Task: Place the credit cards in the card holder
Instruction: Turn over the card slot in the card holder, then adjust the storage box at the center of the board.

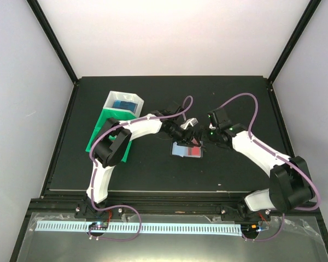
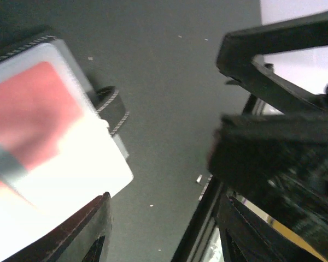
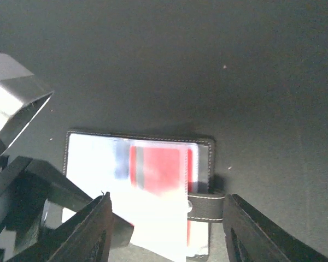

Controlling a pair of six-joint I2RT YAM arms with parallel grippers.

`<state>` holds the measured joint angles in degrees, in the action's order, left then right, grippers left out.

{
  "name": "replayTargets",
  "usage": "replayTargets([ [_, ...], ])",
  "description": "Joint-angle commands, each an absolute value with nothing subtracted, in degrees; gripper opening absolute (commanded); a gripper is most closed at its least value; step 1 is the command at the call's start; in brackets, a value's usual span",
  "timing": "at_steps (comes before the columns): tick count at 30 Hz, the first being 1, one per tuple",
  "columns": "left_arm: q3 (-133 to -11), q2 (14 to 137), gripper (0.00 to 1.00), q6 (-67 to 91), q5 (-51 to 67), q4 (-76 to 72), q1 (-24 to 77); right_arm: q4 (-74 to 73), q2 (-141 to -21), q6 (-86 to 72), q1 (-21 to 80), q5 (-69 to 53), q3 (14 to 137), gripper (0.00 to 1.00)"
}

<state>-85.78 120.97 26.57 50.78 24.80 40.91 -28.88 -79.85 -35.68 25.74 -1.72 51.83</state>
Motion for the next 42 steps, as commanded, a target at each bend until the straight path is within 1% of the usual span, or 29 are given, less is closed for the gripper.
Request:
replayTargets([
  [1,-85.2,115.8,0.55,23.9,42.0,26.6,39.8,-26.7,-80.4,-32.6,25.6,-6.6,51.7,0.56],
  [5,-83.6,109.5,0.57,20.8,30.9,30.9,37.1,-28.1,-83.3,-30.4,26.2,-10.1,53.5,0.56],
  [8,-82.9,104.0,0.59,18.2,23.6,34.4,34.3,-30.6,-86.2,-29.0,27.4,-9.4,56.0,0.56],
  [10,-82.6,100.4,0.63,16.1,17.5,36.4,32.8,-32.3,-88.4,-28.1,28.1,-7.7,57.9,0.58],
  [14,-81.6,95.1,0.75,12.1,6.4,40.2,29.6,-35.8,-92.8,-27.3,29.9,-3.0,61.6,0.62],
  [17,-80.9,94.0,0.77,10.0,2.1,43.5,26.8,-36.7,-95.1,-26.9,31.1,-1.3,63.8,0.64],
  [20,-79.3,94.8,0.75,9.3,2.2,45.5,24.2,-37.5,-97.5,-26.4,31.5,-0.9,66.8,0.64],
  [22,-78.3,96.3,0.71,9.0,4.6,45.6,23.4,-38.0,-99.2,-25.8,31.5,-1.0,69.0,0.64],
  [27,-77.1,101.6,0.54,6.8,12.9,44.7,23.3,-38.4,-104.4,-24.3,31.6,-0.7,74.9,0.64],
  [29,-75.8,103.1,0.51,6.2,15.7,44.6,23.3,-38.5,-106.4,-24.0,31.6,-0.5,77.2,0.64],
  [33,-73.9,104.7,0.49,8.6,10.2,47.9,23.1,-39.9,-109.8,-23.2,31.6,-0.6,82.1,0.64],
  [37,-69.4,102.3,0.5,12.7,5.2,49.6,22.2,-40.5,-112.4,-22.7,31.6,-0.7,85.6,0.65],
  [40,-66.1,99.6,0.53,15.2,0.8,50.9,20.8,-40.7,-113.9,-22.9,31.6,-1.1,87.3,0.65],
  [42,-64.0,98.2,0.57,16.8,-1.8,51.4,19.3,-40.7,-114.5,-22.9,31.5,-1.5,88.0,0.65],
])
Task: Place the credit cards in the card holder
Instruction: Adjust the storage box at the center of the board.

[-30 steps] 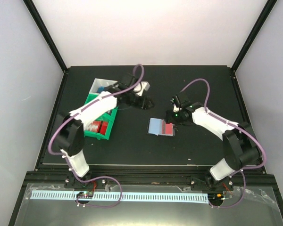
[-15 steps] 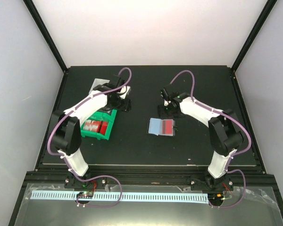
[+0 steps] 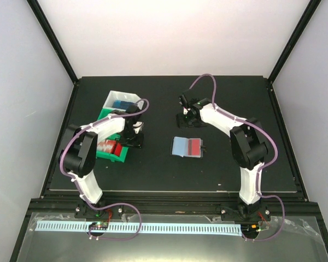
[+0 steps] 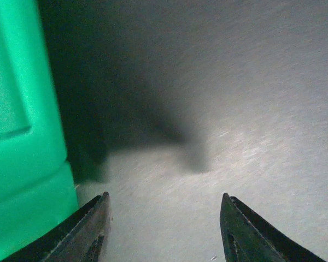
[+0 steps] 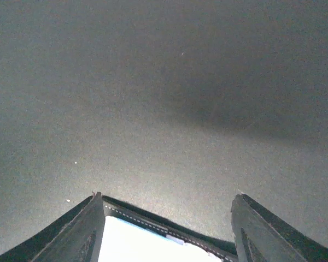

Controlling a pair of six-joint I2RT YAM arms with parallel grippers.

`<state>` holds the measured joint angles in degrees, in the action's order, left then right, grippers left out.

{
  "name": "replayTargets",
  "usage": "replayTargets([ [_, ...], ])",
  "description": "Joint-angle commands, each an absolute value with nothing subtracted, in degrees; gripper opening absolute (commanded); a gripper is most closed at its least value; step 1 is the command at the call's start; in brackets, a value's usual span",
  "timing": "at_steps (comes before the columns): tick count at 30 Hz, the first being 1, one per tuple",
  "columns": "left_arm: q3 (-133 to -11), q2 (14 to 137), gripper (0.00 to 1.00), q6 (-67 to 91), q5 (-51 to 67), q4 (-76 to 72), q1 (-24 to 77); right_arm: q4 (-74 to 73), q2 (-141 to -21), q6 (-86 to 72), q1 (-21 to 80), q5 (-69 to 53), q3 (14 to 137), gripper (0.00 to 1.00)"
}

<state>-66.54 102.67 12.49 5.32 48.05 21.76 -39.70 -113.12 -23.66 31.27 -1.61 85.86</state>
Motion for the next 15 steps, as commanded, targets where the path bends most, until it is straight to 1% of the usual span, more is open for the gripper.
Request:
replayTargets([
  [1,-62.9,97.3,0.57,17.4,-2.7,51.3,18.4,-40.7,-114.7,-22.9,31.5,-1.5,88.2,0.65],
  [6,-59.5,91.6,0.58,19.2,-2.3,48.5,14.2,-40.6,-114.9,-23.1,31.5,-1.2,88.2,0.65],
  [9,-62.0,89.9,0.59,14.1,5.2,44.8,14.3,-40.6,-114.8,-23.0,31.5,-1.1,88.1,0.65],
  [12,-67.1,90.7,0.65,10.8,8.3,43.1,14.3,-40.6,-114.5,-23.0,31.5,-1.3,88.0,0.65],
  [15,-73.2,94.5,0.72,9.2,4.2,44.7,14.3,-40.4,-114.2,-23.1,31.4,-1.3,87.5,0.65],
])
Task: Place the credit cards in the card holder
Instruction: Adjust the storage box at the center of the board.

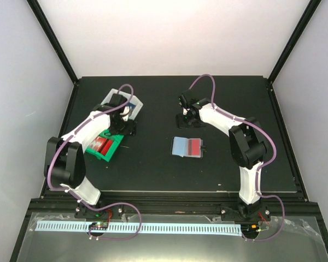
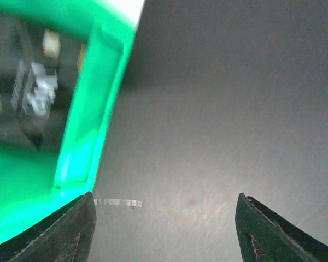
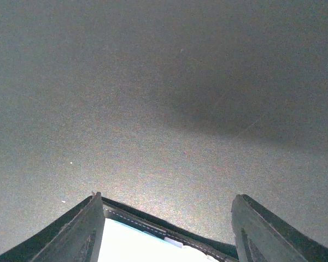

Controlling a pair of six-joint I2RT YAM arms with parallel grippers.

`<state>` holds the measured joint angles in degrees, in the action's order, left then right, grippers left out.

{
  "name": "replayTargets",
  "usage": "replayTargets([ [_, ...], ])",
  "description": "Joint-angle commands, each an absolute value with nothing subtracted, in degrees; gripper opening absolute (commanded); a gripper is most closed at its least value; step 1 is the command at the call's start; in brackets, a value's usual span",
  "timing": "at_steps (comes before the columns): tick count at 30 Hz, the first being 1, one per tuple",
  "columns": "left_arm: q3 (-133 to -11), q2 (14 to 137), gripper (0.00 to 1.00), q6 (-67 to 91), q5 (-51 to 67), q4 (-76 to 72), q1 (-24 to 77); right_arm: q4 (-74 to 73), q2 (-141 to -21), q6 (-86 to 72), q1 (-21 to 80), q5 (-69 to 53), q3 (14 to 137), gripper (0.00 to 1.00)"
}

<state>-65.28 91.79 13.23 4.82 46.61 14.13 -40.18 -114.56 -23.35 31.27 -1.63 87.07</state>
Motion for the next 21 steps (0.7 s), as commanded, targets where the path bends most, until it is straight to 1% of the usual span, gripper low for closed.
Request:
replayTargets([
  [1,-75.0,96.4,0.74,8.9,2.4,45.4,14.2,-40.5,-114.1,-23.0,31.4,-1.1,87.5,0.65],
  [5,-80.4,104.5,0.77,8.2,-2.2,47.3,13.7,-40.6,-114.0,-22.9,31.5,-0.7,87.6,0.65],
  [11,-82.7,110.5,0.78,6.2,-1.6,46.5,13.4,-41.0,-114.0,-22.9,31.5,0.1,87.9,0.66],
  [16,-81.9,111.3,0.77,4.2,-0.2,46.6,13.3,-41.3,-114.0,-23.1,31.5,0.5,87.7,0.66],
  [21,-76.6,108.4,0.72,3.2,3.5,46.3,13.4,-41.2,-114.0,-23.6,31.5,0.4,87.3,0.66],
])
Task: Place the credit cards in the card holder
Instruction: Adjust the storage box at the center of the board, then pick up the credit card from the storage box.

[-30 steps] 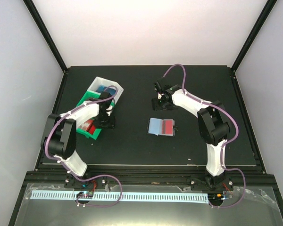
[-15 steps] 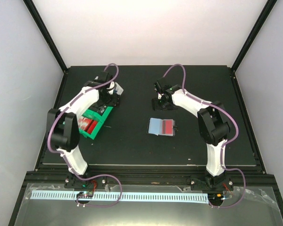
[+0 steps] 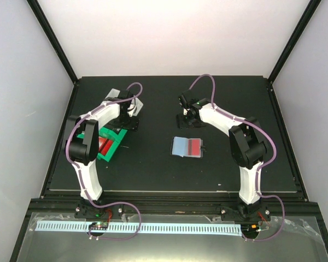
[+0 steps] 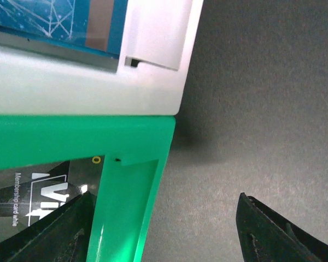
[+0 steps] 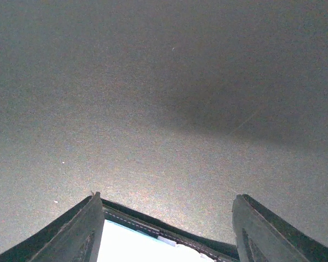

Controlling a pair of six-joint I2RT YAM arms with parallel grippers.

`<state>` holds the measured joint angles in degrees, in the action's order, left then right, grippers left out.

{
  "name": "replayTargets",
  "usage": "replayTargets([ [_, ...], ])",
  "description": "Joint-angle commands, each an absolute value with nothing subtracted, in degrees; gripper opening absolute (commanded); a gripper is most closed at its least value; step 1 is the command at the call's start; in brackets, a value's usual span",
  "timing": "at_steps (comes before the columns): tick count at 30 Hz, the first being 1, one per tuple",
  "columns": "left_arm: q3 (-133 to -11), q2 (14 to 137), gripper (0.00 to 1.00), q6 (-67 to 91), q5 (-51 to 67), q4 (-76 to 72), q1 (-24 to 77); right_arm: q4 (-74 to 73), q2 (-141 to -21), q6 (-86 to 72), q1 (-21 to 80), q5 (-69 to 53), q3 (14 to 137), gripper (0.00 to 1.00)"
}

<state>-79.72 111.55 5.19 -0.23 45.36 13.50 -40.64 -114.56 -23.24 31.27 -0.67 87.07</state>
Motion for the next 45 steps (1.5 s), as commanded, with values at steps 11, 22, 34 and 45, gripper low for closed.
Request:
replayTargets([
  [11,-66.6,97.3,0.71,5.5,11.3,46.7,13.6,-38.5,-114.5,-25.4,31.5,-4.4,86.1,0.66],
  [22,-73.7,99.3,0.76,6.1,-3.5,49.5,12.2,-34.4,-115.6,-24.5,34.2,-13.2,88.9,0.66],
  [34,-72.2,104.1,0.59,5.6,-1.8,46.9,8.9,-37.1,-124.9,-25.0,40.7,-12.6,101.4,0.63],
  [45,-71.5,107.1,0.58,5.0,-2.8,45.4,8.8,-38.8,-131.4,-24.6,43.8,-10.5,108.4,0.59],
])
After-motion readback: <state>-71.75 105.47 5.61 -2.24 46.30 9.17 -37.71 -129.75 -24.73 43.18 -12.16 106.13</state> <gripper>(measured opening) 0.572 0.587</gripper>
